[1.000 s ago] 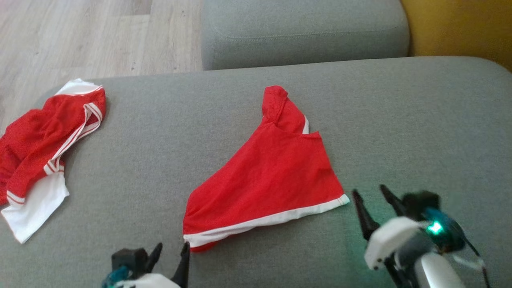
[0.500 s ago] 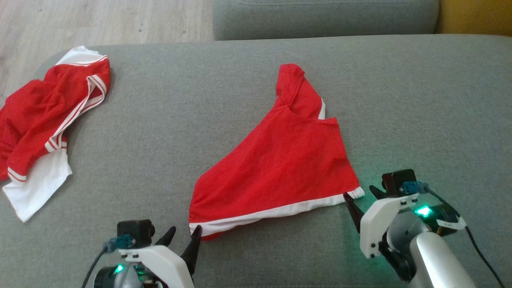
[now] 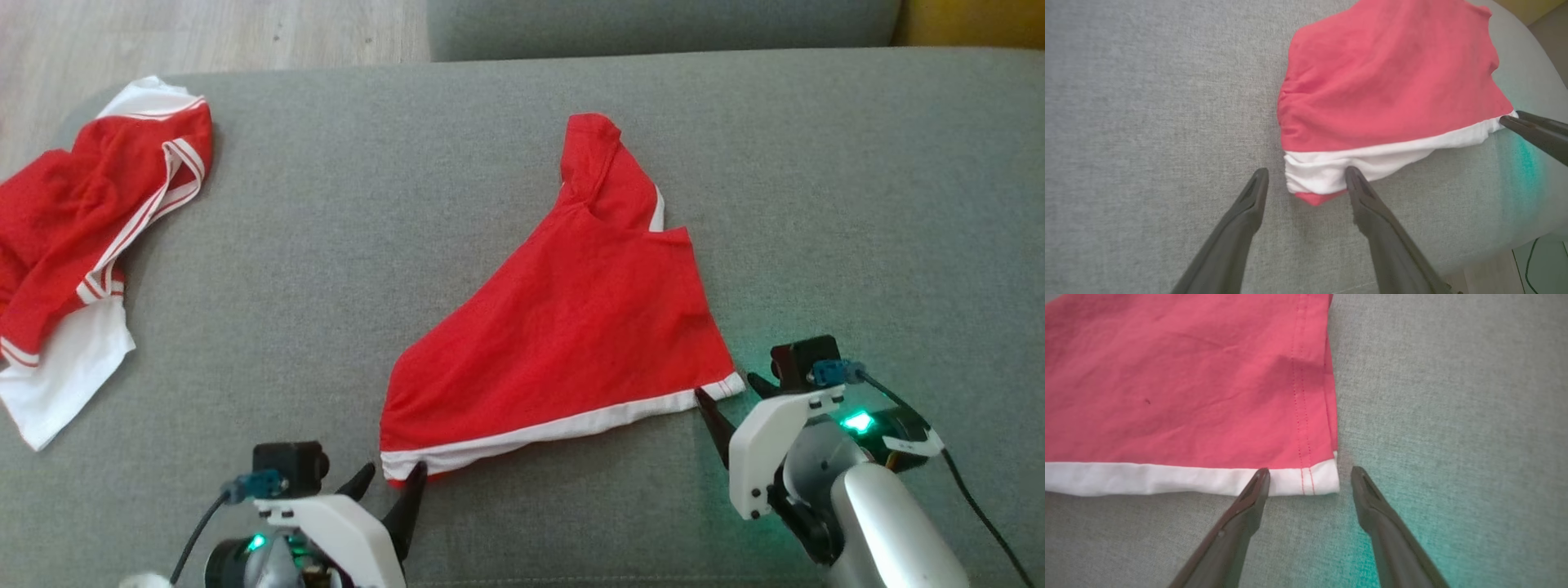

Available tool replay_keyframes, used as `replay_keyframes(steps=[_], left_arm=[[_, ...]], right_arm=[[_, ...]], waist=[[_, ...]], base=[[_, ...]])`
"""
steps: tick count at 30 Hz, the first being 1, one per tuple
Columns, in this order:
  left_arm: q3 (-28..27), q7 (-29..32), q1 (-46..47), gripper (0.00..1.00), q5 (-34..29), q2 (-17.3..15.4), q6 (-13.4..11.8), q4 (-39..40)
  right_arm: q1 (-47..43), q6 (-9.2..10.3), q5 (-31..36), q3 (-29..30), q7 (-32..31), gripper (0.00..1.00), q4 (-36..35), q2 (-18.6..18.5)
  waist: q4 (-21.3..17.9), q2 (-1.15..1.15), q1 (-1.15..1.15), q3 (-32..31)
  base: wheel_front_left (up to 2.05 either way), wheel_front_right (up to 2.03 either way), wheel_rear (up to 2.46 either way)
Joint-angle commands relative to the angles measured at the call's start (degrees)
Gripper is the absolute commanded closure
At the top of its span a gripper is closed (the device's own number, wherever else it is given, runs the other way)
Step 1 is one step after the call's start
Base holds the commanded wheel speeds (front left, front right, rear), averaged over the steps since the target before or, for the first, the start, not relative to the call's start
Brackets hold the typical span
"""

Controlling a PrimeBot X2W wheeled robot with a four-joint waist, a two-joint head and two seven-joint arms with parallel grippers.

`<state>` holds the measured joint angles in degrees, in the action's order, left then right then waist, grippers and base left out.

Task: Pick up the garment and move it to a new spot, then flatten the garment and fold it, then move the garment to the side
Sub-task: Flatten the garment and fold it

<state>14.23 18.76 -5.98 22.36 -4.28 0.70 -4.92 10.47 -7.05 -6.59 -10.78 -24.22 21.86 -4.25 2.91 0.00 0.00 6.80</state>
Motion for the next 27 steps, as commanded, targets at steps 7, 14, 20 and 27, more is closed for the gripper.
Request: replay_keyframes(steps=[7,14,20,27], left_arm=[[-1.0,0.3,4.7,0.66,1.6,-0.2,1.4,-0.8],[0.4,0.3,5.7,1.00,2.7,-0.3,3.2,-1.6],[-1.8,2.3,3.8,1.00,7.2,-1.8,4.0,8.9],[-5.7,9.1,4.2,1.00,16.6,-4.1,4.4,30.3]], right_arm=[[3.6,-0.44,-1.1,-2.7,-1.0,0.00,-0.9,-0.6],[4.4,-0.44,-5.7,-3.4,-0.6,1.00,-2.2,-1.3],[2.3,-0.44,-15.5,0.4,-1.5,1.00,-14.9,-2.4],[1.1,-0.44,-26.8,10.4,-8.0,1.00,-37.2,-3.0]], waist=[[0.0,0.00,0.00,1.2],[-0.2,0.00,0.00,0.4],[-1.3,0.00,0.00,-2.2],[-3.4,0.00,0.00,-3.6]], base=[[0.00,0.00,0.00],[0.00,0.00,0.00],[0.00,0.00,0.00],[0.00,0.00,0.00]])
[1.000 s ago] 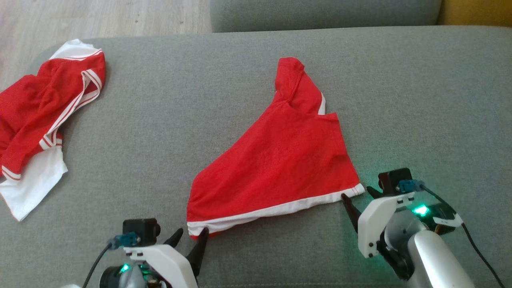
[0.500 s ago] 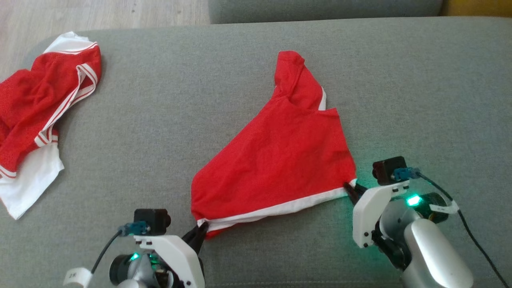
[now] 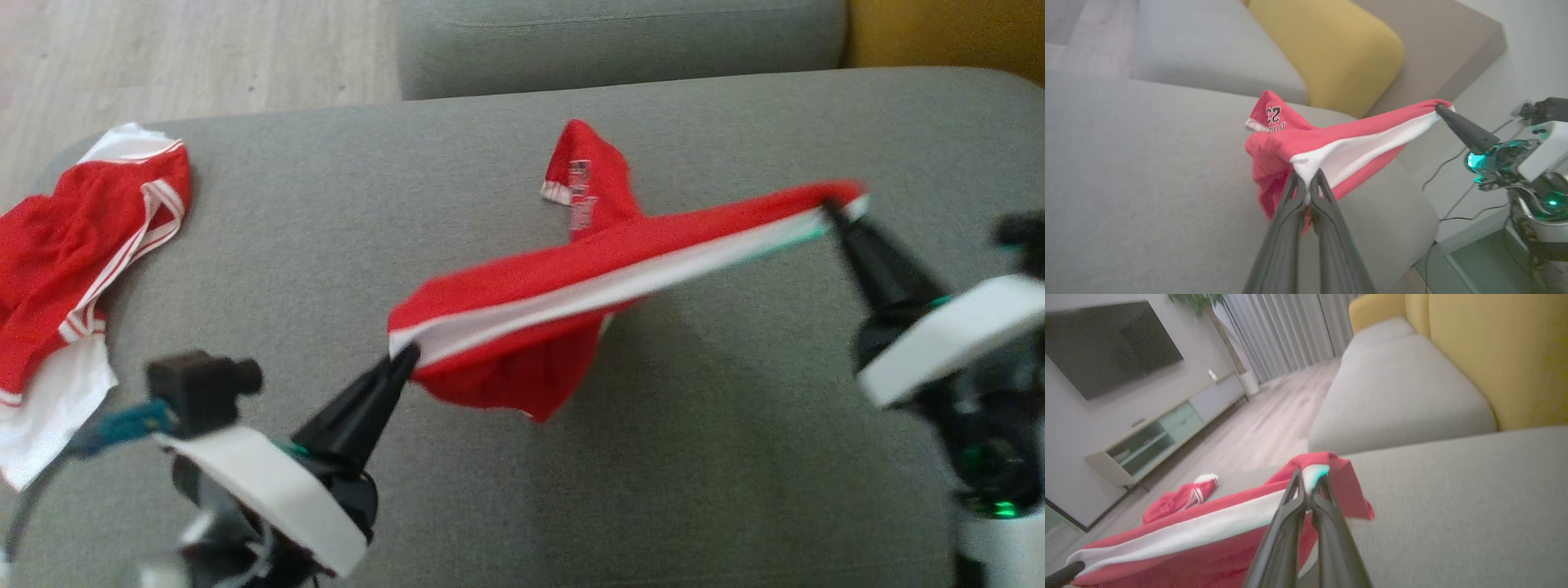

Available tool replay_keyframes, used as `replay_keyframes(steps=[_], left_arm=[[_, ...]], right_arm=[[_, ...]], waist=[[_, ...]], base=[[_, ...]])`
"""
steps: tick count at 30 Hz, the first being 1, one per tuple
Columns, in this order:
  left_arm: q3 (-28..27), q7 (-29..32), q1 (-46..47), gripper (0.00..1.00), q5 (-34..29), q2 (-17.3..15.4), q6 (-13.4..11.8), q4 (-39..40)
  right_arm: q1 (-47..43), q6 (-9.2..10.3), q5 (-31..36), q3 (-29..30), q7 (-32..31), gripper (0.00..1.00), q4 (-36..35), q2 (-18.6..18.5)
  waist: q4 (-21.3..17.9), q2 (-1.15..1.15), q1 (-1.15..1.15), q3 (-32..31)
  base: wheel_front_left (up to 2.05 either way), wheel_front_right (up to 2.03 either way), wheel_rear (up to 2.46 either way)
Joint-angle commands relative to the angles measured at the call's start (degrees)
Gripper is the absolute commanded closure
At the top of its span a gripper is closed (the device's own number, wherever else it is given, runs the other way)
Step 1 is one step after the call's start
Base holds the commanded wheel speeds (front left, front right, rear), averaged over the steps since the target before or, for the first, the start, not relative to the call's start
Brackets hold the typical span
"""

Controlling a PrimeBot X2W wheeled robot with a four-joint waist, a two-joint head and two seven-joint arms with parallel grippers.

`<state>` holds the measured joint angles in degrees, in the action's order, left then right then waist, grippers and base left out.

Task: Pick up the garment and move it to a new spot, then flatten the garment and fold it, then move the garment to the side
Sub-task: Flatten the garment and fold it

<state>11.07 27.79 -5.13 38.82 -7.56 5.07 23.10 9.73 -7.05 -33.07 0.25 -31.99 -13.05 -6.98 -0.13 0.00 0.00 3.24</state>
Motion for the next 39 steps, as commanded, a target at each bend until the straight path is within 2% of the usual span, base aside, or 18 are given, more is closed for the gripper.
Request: replay_keyframes(steps=[1,6,11,15,20,22,25,30,32,35,39], left_arm=[[-3.0,1.2,4.1,1.00,1.6,-1.0,0.0,4.9],[-4.4,7.1,10.5,1.00,8.2,-1.7,-1.3,13.7],[-4.5,11.8,18.6,1.00,11.1,-2.9,-2.1,14.9],[-4.4,15.9,29.4,1.00,11.8,-4.4,-2.9,9.4],[-3.7,17.2,45.9,1.00,8.3,-4.9,-3.3,-6.9],[-3.1,15.4,52.0,1.00,5.7,-4.2,-3.6,-15.1],[-2.5,9.2,61.0,1.00,0.6,-2.5,-4.0,-26.4],[-3.1,-9.7,74.2,1.00,-7.1,0.8,-4.8,-41.2],[-2.4,-16.5,77.7,1.00,-9.8,1.2,-4.3,-46.4],[-1.7,-24.2,79.8,1.00,-11.7,1.8,-3.6,-53.9],[0.9,-30.0,75.7,1.00,-12.4,2.8,-1.4,-62.4]], right_arm=[[2.3,-0.44,-1.6,0.8,-1.3,1.00,-4.9,0.1],[6.4,-0.44,-5.9,5.2,-6.7,1.00,-13.8,1.8],[12.2,-0.44,-5.8,7.3,-10.0,1.00,-15.1,2.7],[20.5,-0.44,-3.0,8.3,-12.0,1.00,-10.3,3.3],[34.5,-0.44,3.8,7.8,-10.8,1.00,2.4,3.7],[40.3,-0.44,6.4,7.4,-8.4,1.00,9.1,3.9],[49.4,-0.44,8.1,6.9,-2.1,1.00,19.2,4.1],[62.9,-0.44,6.8,3.8,14.7,1.00,34.0,4.1],[66.4,-0.44,6.8,2.4,21.0,1.00,39.3,4.1],[68.1,-0.44,6.6,-1.3,27.1,1.00,46.5,4.1],[62.1,-0.44,5.7,-7.1,31.6,1.00,52.0,4.1]], waist=[[-0.7,0.00,0.00,0.0],[-1.9,0.00,0.00,1.3],[-2.3,0.00,0.00,3.6],[-2.1,0.00,0.00,7.6],[-1.0,0.00,0.00,12.4],[-0.7,0.00,0.00,13.8],[-0.4,0.00,0.00,16.5],[-1.0,0.00,0.00,20.9],[-1.5,0.00,0.00,22.5],[-2.1,0.00,0.00,24.4],[-2.1,0.00,0.00,23.5]], base=[[0.00,0.00,0.00],[0.00,0.00,0.00],[0.00,0.00,0.00],[0.00,0.00,0.00],[0.00,0.00,0.00],[0.00,0.00,0.00],[0.00,0.00,0.00],[0.00,0.00,0.00],[0.00,0.00,0.00],[0.00,0.00,0.00],[0.00,0.00,0.00]])
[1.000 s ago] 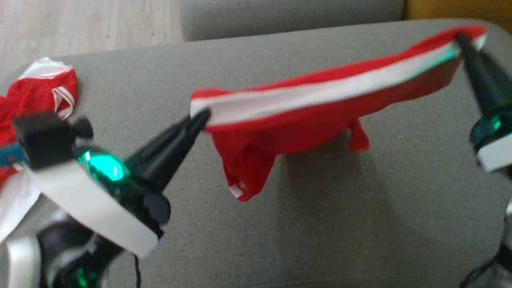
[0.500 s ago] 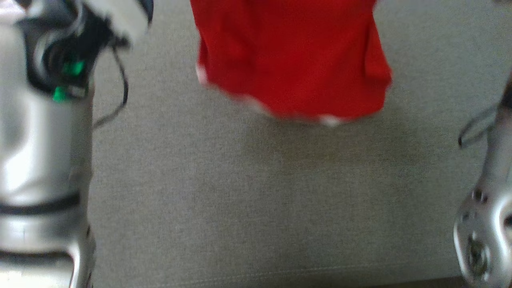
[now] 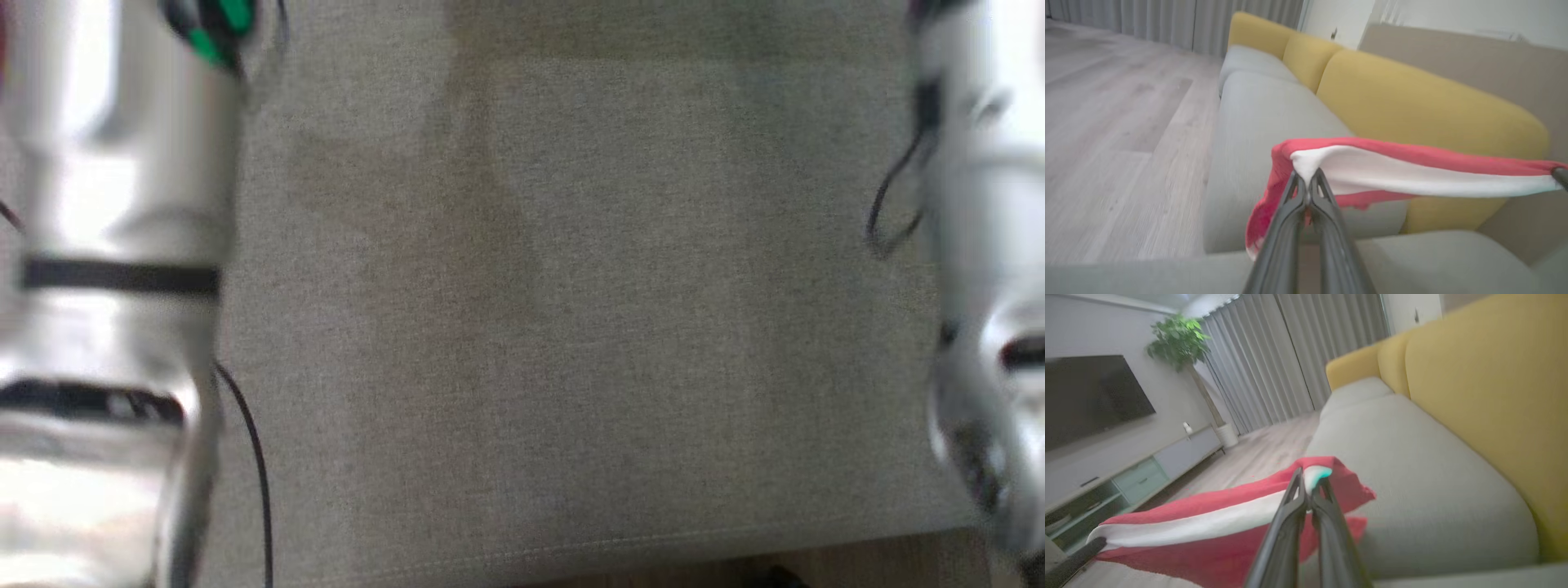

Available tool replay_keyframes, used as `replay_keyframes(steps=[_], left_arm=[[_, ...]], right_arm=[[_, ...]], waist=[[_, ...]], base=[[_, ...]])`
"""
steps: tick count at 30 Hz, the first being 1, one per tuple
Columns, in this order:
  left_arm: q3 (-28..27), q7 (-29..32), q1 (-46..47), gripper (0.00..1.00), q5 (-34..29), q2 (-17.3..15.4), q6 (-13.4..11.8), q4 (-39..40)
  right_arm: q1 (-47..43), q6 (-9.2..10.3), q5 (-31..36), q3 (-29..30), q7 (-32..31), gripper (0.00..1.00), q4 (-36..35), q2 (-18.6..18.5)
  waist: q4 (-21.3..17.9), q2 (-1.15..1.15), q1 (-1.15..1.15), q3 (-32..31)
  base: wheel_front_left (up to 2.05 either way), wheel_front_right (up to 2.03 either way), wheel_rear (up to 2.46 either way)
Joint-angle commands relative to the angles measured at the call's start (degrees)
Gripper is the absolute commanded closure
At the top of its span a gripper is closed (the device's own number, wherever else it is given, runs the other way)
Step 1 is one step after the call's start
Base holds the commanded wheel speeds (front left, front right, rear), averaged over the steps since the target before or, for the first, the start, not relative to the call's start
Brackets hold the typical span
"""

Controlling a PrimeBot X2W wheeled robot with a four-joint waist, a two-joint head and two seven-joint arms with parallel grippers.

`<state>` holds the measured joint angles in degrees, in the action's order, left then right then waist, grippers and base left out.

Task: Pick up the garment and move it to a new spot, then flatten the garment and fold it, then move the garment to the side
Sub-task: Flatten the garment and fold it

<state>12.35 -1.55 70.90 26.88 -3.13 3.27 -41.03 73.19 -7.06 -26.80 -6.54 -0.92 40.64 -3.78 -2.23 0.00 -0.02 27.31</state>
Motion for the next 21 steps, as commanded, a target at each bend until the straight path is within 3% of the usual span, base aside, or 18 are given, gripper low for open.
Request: replay_keyframes(steps=[1,4,8,12,13,17,21], left_arm=[[0.1,-1.8,-2.3,1.00,-0.3,-1.4,1.0,0.5],[1.5,-4.0,-9.7,1.00,0.8,-1.1,2.5,-1.0],[3.2,-5.3,-22.7,1.00,2.5,-1.4,3.4,1.5],[4.6,-5.0,-39.5,1.00,4.0,-2.3,3.4,8.2],[4.6,-5.0,-39.5,1.00,4.0,-2.3,3.4,8.2],[6.7,-2.4,-56.3,1.00,5.0,-2.5,1.3,17.6],[8.7,0.7,-70.1,1.00,5.5,-2.6,-2.4,28.2]], right_arm=[[-3.9,-0.43,-1.4,-1.5,1.4,1.00,-1.2,0.9],[-13.5,-0.43,-3.8,-4.7,2.1,1.00,-2.1,0.4],[-28.7,-0.43,-8.3,-8.0,0.7,1.00,-9.2,-3.7],[-44.9,-0.43,-11.3,-7.0,-2.0,1.00,-18.6,-7.5],[-44.9,-0.43,-11.3,-7.0,-2.0,1.00,-18.6,-7.5],[-60.8,-0.43,-11.0,-3.0,-6.8,1.00,-29.0,-9.3],[-76.6,-0.43,-8.9,3.3,-12.5,1.00,-40.8,-8.2]], waist=[[-0.2,0.00,0.02,-1.3],[-0.3,0.00,0.02,-3.4],[-0.2,0.00,0.02,-6.7],[-0.4,0.00,0.02,-12.0],[-0.4,0.00,0.02,-12.0],[0.1,0.00,0.02,-16.0],[1.4,0.00,0.02,-18.1]], base=[[0.00,0.00,0.00],[0.00,0.00,0.00],[0.00,0.00,0.00],[0.00,0.00,0.00],[0.00,0.00,0.00],[0.00,0.00,0.00],[0.00,0.00,0.00]])
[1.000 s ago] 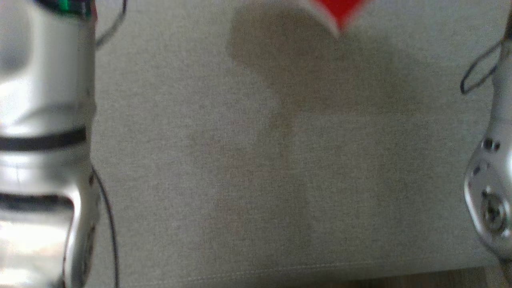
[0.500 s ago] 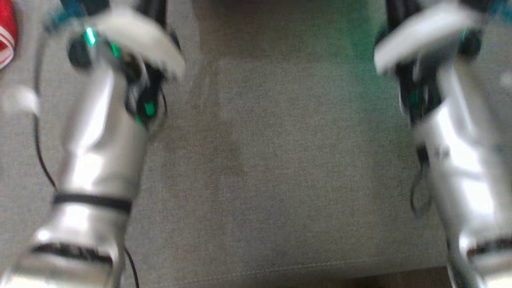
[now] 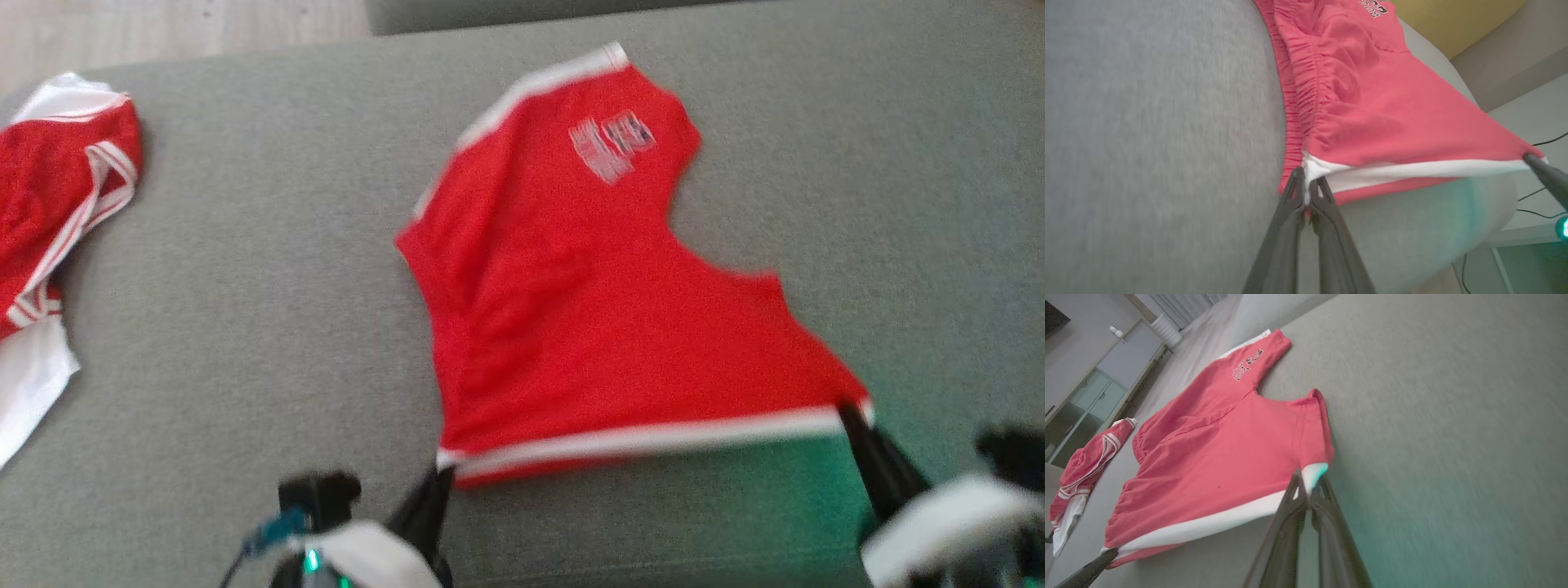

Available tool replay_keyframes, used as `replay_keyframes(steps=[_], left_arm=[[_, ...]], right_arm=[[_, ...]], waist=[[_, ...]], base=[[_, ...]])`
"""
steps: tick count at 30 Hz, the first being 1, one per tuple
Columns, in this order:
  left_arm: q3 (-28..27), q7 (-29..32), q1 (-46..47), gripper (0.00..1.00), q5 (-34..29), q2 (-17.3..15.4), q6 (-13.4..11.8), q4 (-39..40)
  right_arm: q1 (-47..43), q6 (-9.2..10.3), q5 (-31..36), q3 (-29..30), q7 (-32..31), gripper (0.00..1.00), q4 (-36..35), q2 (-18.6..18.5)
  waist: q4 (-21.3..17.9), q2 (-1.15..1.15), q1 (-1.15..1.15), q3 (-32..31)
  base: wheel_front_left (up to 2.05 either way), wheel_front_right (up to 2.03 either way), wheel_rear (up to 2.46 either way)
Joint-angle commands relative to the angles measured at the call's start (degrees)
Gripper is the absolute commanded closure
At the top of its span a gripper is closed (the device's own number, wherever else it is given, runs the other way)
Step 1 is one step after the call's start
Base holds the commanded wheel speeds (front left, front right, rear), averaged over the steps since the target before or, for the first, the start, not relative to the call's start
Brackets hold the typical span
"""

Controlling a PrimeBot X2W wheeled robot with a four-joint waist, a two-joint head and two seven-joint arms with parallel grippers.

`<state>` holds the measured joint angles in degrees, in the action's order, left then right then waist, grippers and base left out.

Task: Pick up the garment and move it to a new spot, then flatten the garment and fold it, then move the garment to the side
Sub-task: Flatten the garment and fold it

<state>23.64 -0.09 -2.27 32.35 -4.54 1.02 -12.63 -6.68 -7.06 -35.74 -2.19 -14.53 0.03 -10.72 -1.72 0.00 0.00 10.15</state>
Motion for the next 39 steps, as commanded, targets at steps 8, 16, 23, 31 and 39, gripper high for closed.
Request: replay_keyframes(steps=[8,16,23,31,39], left_arm=[[-1.4,6.7,-9.3,1.00,5.8,-0.9,-4.3,21.6],[-1.7,11.1,-0.1,1.00,15.8,1.2,-5.8,28.6],[-0.7,10.0,13.1,1.00,19.9,1.6,-10.0,23.9],[5.6,3.6,26.9,1.00,26.7,1.7,-12.8,11.1],[9.3,-0.8,34.5,1.00,29.7,1.7,-13.2,4.3]], right_arm=[[-8.5,-0.43,1.5,10.6,-11.1,1.00,-20.9,5.8],[15.8,-0.43,5.6,8.5,-20.4,1.00,-13.4,5.8],[36.2,-0.43,9.4,7.7,-24.8,1.00,0.8,4.7],[47.5,-0.43,13.2,5.9,-22.8,1.00,14.0,3.1],[52.7,-0.43,15.0,5.2,-19.0,1.00,21.1,2.3]], waist=[[3.2,0.00,0.00,0.9],[6.3,0.00,0.00,7.8],[11.2,0.00,0.00,13.3],[14.5,0.00,0.00,15.0],[14.9,0.00,0.00,15.6]], base=[[0.00,0.00,0.00],[0.00,0.00,0.00],[0.00,0.00,0.00],[0.00,0.00,0.00],[0.00,0.00,0.00]])
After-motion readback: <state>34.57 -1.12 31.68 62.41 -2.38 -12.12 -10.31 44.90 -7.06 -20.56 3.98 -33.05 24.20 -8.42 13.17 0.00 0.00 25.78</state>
